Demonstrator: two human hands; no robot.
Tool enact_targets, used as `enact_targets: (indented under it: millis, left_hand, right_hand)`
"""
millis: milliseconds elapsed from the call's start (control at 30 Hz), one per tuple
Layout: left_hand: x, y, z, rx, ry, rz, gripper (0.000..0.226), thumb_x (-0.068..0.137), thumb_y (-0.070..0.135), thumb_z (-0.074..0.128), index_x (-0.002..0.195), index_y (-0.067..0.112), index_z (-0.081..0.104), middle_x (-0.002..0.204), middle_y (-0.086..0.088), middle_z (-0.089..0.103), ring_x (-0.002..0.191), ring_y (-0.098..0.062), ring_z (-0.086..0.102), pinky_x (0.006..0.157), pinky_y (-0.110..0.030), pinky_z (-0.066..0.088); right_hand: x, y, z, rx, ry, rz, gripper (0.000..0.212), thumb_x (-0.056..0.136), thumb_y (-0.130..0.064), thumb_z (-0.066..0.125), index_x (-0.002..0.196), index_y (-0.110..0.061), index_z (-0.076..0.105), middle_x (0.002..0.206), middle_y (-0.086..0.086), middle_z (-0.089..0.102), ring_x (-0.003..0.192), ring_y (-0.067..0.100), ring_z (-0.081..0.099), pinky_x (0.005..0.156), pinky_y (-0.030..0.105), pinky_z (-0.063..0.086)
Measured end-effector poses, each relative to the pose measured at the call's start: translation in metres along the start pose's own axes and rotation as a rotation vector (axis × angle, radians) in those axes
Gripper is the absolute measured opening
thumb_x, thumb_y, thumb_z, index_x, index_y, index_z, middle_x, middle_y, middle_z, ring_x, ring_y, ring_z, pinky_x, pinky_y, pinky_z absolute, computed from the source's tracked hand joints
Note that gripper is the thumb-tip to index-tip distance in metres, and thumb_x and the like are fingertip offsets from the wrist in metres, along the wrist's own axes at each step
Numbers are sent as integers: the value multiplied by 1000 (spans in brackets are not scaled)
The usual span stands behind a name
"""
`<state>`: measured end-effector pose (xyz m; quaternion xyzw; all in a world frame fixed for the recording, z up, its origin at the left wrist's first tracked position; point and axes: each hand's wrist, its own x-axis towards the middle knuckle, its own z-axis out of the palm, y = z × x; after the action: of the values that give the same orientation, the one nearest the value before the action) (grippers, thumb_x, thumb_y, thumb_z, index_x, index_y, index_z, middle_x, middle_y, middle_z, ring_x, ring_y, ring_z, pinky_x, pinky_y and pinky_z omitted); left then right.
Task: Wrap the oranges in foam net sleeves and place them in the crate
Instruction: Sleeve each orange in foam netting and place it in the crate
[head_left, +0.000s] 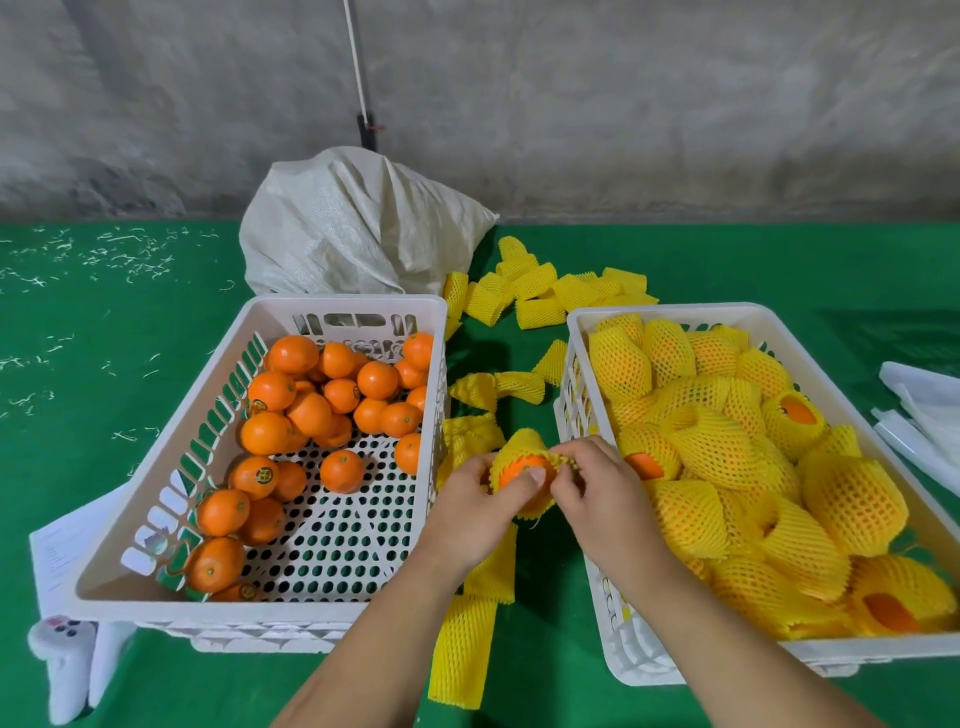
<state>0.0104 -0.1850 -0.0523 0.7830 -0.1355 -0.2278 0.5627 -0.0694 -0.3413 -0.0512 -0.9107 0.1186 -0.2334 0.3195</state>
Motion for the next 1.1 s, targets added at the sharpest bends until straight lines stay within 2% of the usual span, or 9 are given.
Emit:
enact_targets:
  millis: [100,167,333,400,467,633,833,933,1100]
  left_hand:
    - [0,1,0,-36,35,54,33,86,55,80,106,44,55,95,49,61,90,29,55,65,3,43]
    - [0,2,1,-90,56,90,34,88,44,82,106,43,53,95,52,59,90,27,57,67,2,44]
    - [2,3,-5,-507,-43,10,71,76,50,90,133,29,53,123,4,73,114,-17,73,90,-34,62]
    - [0,2,-8,-454,-80,44,82,76,47,92,143,32,48,125,7,73,118,-17,71,93,-34,61]
    - [0,1,-7,-345,-105,86,84,79,38,91,149,35,45,127,9,71,119,-13,69,96,-34,60]
    - [3,-7,-4,-217,-108,175,73,83,37,89,145,35,51,124,10,70,117,-12,68,97,-30,58]
    - [6,-5,-2,-293,60,172,42,86,36,76,126,40,62,109,-2,73,104,-27,72,92,-60,59]
    - [2,-5,-2,-282,27,149,50,92,34,71,138,21,56,119,-11,70,110,-33,71,91,-64,59]
    - [3,-11,-10,-99,-105,233,91,81,30,90,151,47,34,132,18,59,124,-6,61,98,-32,58]
  right_hand:
    - [-2,1,-1,124,38,-41,15,96,-16,58,109,-21,64,97,-12,57,85,4,59,69,14,46]
    - [-3,2,-2,209,8,-28,22,95,-26,59,116,-28,60,102,-15,57,90,6,62,71,18,52]
    - [2,-4,3,69,-227,102,62,91,-59,48,148,-43,33,138,-6,54,117,16,61,91,44,58]
    - [0,-9,5,28,-267,96,69,89,-67,41,153,-47,25,148,-2,49,128,24,56,97,49,56]
    - [-2,-12,4,-9,-238,49,68,92,-63,38,156,-46,21,152,-2,46,134,24,51,103,50,52]
    - [-1,-4,5,73,-14,48,46,100,-11,56,145,-21,55,135,1,62,124,18,56,100,47,54]
    - [-10,-9,8,82,36,-105,30,98,-22,52,124,-22,64,97,-18,55,85,-10,54,77,5,42]
    - [-6,-10,9,183,-28,1,36,92,-38,54,127,-29,55,103,-18,58,91,-2,61,77,18,53]
    - [-7,-5,12,-18,-170,83,70,93,-21,62,150,-41,25,145,4,49,124,24,56,95,41,57]
